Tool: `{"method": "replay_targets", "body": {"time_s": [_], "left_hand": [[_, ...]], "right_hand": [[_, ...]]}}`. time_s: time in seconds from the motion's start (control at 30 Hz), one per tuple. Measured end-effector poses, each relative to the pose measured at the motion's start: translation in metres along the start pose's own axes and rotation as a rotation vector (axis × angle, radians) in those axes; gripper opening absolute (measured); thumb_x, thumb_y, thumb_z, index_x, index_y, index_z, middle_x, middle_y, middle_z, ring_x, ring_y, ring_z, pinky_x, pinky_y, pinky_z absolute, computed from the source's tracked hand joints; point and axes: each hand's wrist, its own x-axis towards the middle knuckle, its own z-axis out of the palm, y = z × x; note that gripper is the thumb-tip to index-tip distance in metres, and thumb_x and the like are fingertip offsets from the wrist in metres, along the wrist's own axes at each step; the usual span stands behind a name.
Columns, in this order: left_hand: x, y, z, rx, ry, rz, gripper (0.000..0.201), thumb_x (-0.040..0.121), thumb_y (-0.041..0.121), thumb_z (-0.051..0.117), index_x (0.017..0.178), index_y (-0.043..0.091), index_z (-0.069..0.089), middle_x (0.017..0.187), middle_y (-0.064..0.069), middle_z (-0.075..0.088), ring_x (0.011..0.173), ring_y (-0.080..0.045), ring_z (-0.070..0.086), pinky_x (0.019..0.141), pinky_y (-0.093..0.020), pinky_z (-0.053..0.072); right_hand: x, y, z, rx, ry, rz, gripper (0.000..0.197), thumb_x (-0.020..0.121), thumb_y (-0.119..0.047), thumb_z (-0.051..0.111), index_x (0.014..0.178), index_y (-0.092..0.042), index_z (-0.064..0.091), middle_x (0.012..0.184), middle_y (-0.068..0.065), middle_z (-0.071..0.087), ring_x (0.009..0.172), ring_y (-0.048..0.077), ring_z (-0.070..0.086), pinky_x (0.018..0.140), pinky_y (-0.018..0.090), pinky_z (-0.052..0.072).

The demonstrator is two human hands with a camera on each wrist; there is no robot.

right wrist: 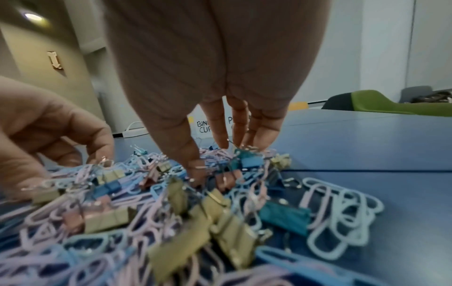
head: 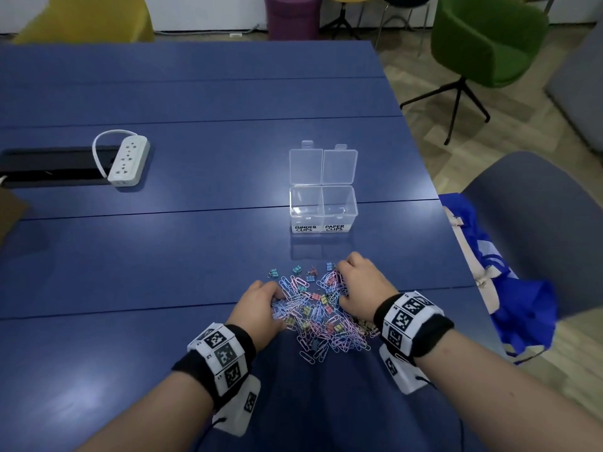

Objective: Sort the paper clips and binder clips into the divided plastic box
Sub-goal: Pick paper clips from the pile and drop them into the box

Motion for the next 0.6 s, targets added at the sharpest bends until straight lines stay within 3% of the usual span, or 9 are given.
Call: {"method": "replay_targets", "body": {"time_s": [0.17, 0.27, 0.37, 0.47, 0.6], "left_hand": [[0.003, -0.002, 0.003, 0.015, 0.043, 0.015, 0.025, 0.077, 0.015, 0.073, 0.084, 0.022, 0.05, 0.091, 0.002, 0.046, 0.075, -0.014, 0.046, 0.063, -0.019, 0.035], [0.003, -0.001, 0.006, 0.051, 0.064, 0.012, 0.026, 0.081, 0.014, 0.065, 0.075, 0.022, 0.042, 0.087, 0.001, 0.048, 0.075, -0.016, 0.043, 0.065, -0.024, 0.032], [0.003, 0.0, 0.007, 0.017, 0.056, -0.007, 0.029, 0.082, 0.012, 0.061, 0.069, 0.022, 0.036, 0.076, 0.002, 0.047, 0.07, -0.019, 0.042, 0.064, -0.028, 0.034], [0.003, 0.0, 0.003, -0.07, 0.054, -0.025, 0.023, 0.082, 0.011, 0.062, 0.073, 0.018, 0.042, 0.067, 0.005, 0.046, 0.063, -0.018, 0.041, 0.063, -0.029, 0.039], [0.002, -0.002, -0.007, -0.197, 0.082, -0.05, 0.025, 0.078, 0.012, 0.073, 0.071, 0.02, 0.051, 0.068, 0.005, 0.05, 0.061, -0.013, 0.046, 0.06, -0.022, 0.042]], "right_hand": [[0.004, -0.009, -0.002, -0.017, -0.032, 0.022, 0.022, 0.084, -0.002, 0.052, 0.105, -0.008, 0.05, 0.111, 0.01, 0.045, 0.082, 0.026, 0.049, 0.074, 0.035, 0.047], [0.006, -0.009, -0.002, -0.015, -0.057, 0.023, 0.022, 0.084, 0.007, 0.045, 0.101, -0.006, 0.051, 0.108, 0.012, 0.045, 0.072, 0.027, 0.048, 0.071, 0.038, 0.049], [0.008, -0.009, 0.0, 0.002, -0.057, 0.028, 0.024, 0.083, 0.01, 0.043, 0.099, -0.005, 0.053, 0.107, 0.012, 0.045, 0.074, 0.028, 0.051, 0.072, 0.037, 0.048], [0.009, -0.007, 0.001, 0.066, -0.047, 0.025, 0.023, 0.083, 0.01, 0.044, 0.095, -0.005, 0.057, 0.106, 0.01, 0.047, 0.085, 0.031, 0.057, 0.077, 0.037, 0.05], [0.005, 0.001, -0.004, 0.162, -0.019, 0.01, 0.012, 0.086, -0.001, 0.053, 0.087, -0.011, 0.06, 0.098, 0.005, 0.049, 0.086, 0.022, 0.054, 0.075, 0.026, 0.042]]}}
